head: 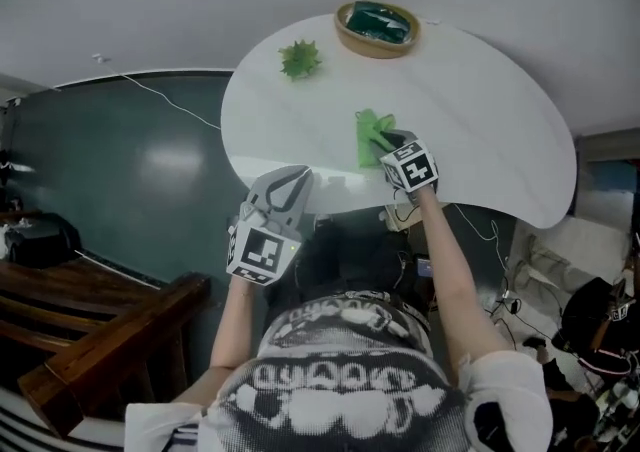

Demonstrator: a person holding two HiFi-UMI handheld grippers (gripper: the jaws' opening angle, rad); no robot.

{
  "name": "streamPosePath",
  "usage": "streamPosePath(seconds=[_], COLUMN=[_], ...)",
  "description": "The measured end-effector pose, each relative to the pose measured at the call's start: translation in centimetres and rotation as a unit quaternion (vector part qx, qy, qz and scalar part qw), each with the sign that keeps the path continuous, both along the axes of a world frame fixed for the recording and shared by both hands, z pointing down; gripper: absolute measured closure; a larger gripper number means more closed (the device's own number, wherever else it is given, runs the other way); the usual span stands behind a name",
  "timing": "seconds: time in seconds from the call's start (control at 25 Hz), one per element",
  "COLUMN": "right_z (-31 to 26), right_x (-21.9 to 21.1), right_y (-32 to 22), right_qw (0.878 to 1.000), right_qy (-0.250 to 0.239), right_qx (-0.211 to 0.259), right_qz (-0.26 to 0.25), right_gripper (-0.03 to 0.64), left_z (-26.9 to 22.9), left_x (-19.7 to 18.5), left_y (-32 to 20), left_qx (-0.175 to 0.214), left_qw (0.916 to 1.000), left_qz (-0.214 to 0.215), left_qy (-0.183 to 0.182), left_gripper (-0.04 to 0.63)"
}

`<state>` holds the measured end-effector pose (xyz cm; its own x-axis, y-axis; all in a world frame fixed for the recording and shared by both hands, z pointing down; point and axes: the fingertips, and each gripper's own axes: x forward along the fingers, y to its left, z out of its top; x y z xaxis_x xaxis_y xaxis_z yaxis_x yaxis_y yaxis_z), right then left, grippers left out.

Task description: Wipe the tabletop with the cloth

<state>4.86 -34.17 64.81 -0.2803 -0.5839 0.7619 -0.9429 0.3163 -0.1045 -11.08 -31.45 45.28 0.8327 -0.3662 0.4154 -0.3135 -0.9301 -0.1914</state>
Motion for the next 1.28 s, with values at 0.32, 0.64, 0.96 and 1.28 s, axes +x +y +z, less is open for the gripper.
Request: streamPosePath(seconds=[0.32, 0.64, 0.96, 1.28], right_z=[-0.5, -0.4, 0.0, -1.0], right_x=[20.4, 40.3, 52.6, 52.0], right_y=[9.4, 22.6, 34.6, 35.5], right_qw=[0.993, 0.976, 0.953, 0.945], right_qy=[0.037, 0.062, 0.084, 0.078], right_qx=[-0.007, -0.024, -0.047, -0.032], right_qz=[0.109, 0.209, 0.286, 0.316], right_gripper=[0.501, 0.502, 0.501, 0.502], left_z=[-1.1, -0.4, -0.2, 0.5], left_x=[13.9, 26.3, 32.6, 29.8], left_y=[5.0, 12.5, 17.1, 17.3], left_qx=[0.007, -0.009, -0.004, -0.003], left_qw=[0.9982, 0.9971, 0.9962, 0.997], left_qz=[0.057, 0.072, 0.086, 0.076], left_qy=[0.013, 0.021, -0.008, -0.018], left_gripper=[0.584, 0.584, 0.584, 0.584])
